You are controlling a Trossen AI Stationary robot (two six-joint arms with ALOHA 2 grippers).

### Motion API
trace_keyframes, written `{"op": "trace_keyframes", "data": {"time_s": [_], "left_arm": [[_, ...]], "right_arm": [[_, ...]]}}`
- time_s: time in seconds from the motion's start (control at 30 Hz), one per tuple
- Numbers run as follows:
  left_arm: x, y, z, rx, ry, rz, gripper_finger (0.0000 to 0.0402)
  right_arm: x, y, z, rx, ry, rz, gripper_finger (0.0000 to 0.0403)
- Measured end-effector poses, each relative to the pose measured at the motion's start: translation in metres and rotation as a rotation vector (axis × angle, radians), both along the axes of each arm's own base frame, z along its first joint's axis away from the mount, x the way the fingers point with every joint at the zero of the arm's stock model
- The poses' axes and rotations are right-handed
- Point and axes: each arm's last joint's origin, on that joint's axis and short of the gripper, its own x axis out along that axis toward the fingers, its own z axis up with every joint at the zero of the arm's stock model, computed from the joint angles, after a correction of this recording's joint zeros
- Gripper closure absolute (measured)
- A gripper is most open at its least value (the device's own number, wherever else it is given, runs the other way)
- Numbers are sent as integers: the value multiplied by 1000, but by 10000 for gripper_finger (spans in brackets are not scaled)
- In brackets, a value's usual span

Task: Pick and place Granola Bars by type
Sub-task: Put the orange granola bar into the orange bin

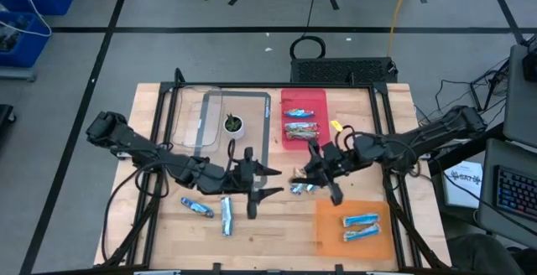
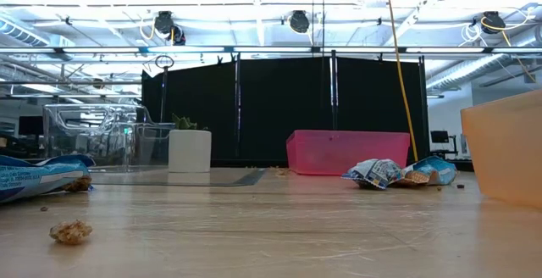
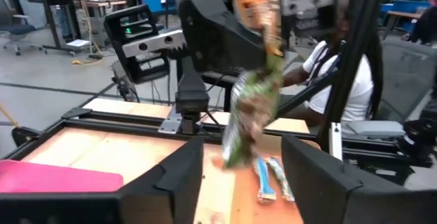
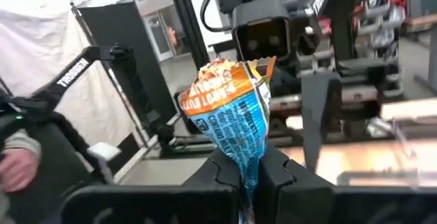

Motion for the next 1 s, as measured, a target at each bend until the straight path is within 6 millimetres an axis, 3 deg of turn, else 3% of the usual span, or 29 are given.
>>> {"op": "trace_keyframes", "data": {"time_s": [0.17, 0.37, 0.57, 1.0], "left_arm": [[-3, -7, -2, -1, 16, -16, 161], [-5, -8, -8, -49, 77, 0, 143], [-6, -9, -9, -106, 88, -15, 146], [-34, 7, 19, -121, 99, 16, 151]], "right_arm": [[-26, 8, 9, 67, 73, 59, 401], [-54, 20, 10, 153, 198, 79, 402], [-74, 38, -4, 166, 375, 51, 402], [-96, 70, -41, 137, 732, 41, 403]]}}
